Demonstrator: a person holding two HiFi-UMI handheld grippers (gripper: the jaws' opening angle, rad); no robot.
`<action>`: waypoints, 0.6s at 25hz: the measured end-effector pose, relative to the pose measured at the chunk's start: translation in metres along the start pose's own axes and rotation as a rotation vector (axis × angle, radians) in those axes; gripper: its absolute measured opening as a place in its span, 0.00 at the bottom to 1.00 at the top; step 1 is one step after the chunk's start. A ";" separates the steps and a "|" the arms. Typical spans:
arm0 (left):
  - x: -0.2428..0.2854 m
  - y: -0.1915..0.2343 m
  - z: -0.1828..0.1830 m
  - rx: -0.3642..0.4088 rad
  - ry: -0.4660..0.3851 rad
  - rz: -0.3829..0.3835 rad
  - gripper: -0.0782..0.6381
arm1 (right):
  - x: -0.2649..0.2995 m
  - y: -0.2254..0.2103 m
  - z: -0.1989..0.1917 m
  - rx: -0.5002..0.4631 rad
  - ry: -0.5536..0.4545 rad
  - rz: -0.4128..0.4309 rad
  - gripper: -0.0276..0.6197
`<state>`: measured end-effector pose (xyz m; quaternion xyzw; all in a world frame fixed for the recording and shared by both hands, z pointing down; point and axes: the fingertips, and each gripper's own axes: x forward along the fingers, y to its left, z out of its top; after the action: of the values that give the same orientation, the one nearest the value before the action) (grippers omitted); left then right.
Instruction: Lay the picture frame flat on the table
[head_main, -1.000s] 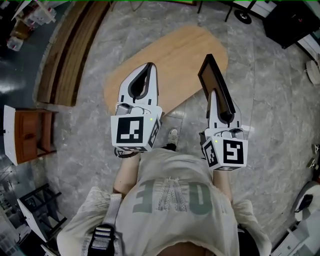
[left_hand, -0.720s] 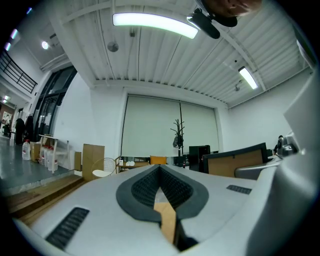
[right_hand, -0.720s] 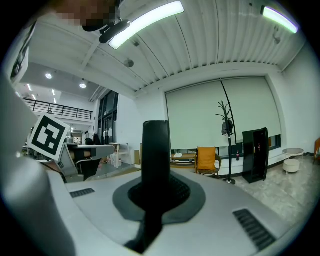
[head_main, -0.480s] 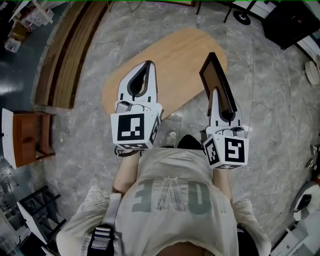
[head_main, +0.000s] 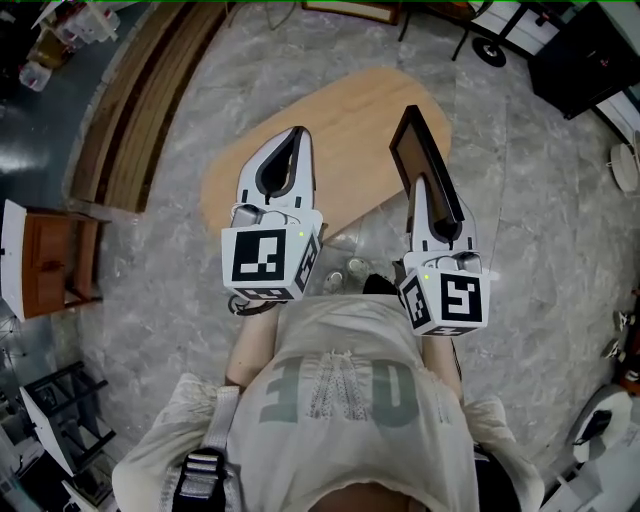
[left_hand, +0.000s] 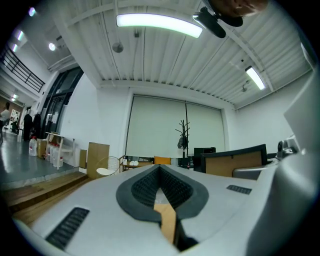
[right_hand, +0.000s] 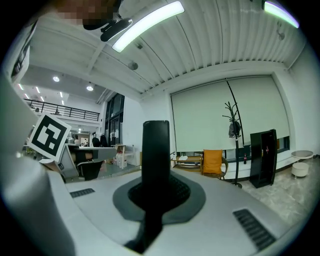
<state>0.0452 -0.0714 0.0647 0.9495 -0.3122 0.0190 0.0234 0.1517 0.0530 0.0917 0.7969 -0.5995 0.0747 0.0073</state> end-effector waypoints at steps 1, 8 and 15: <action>0.000 -0.002 0.001 0.002 -0.003 0.005 0.12 | 0.000 -0.001 0.001 -0.002 0.001 0.008 0.07; 0.016 -0.021 0.013 0.023 -0.009 0.009 0.12 | 0.004 -0.023 0.007 0.003 -0.011 0.027 0.07; 0.028 -0.036 0.015 0.038 0.001 0.006 0.12 | 0.008 -0.037 0.010 0.024 -0.017 0.038 0.07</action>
<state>0.0893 -0.0598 0.0501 0.9488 -0.3148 0.0254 0.0052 0.1909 0.0544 0.0856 0.7859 -0.6137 0.0754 -0.0088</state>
